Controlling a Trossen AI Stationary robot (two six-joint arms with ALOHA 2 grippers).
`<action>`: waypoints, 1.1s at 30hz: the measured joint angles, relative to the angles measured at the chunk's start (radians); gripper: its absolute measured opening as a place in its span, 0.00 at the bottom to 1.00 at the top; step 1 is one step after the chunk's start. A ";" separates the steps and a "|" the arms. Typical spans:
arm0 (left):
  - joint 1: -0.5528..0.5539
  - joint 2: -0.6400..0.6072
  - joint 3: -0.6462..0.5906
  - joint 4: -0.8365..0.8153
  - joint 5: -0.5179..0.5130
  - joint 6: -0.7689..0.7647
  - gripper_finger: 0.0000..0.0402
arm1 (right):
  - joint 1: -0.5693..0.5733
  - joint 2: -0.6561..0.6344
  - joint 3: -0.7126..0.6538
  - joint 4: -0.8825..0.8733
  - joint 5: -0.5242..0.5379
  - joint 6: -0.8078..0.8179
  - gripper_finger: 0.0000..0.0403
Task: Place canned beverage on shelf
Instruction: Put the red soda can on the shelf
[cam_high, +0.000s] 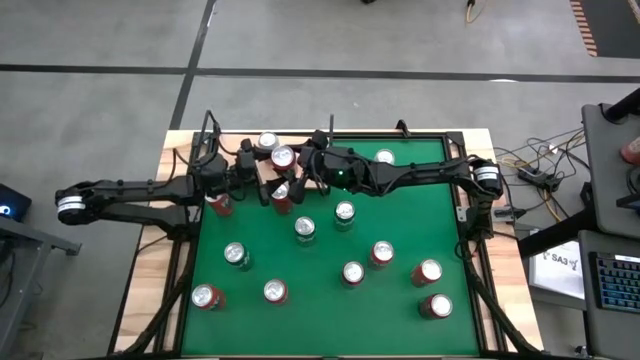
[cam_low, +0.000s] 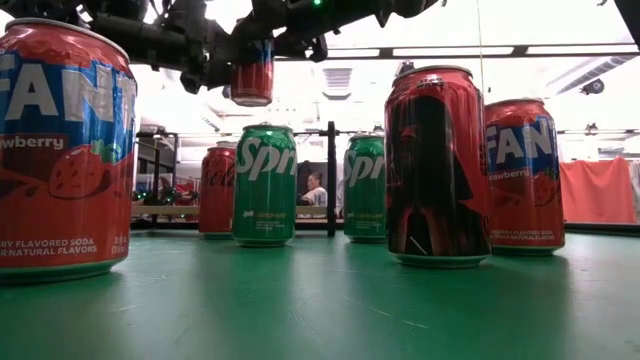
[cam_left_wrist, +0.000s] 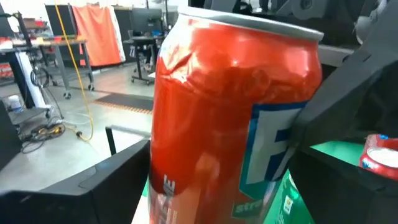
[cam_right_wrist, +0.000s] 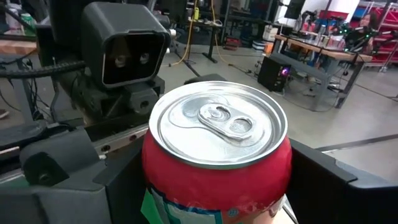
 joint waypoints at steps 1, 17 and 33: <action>0.000 0.004 0.000 0.005 0.003 0.001 0.88 | 0.000 0.000 0.000 0.002 0.001 0.001 0.72; 0.000 0.061 -0.001 0.044 0.005 0.005 0.71 | 0.001 0.000 0.000 -0.005 -0.003 0.042 0.72; -0.003 0.061 -0.002 0.042 -0.015 0.002 0.71 | 0.001 -0.001 0.002 -0.033 -0.003 0.027 0.72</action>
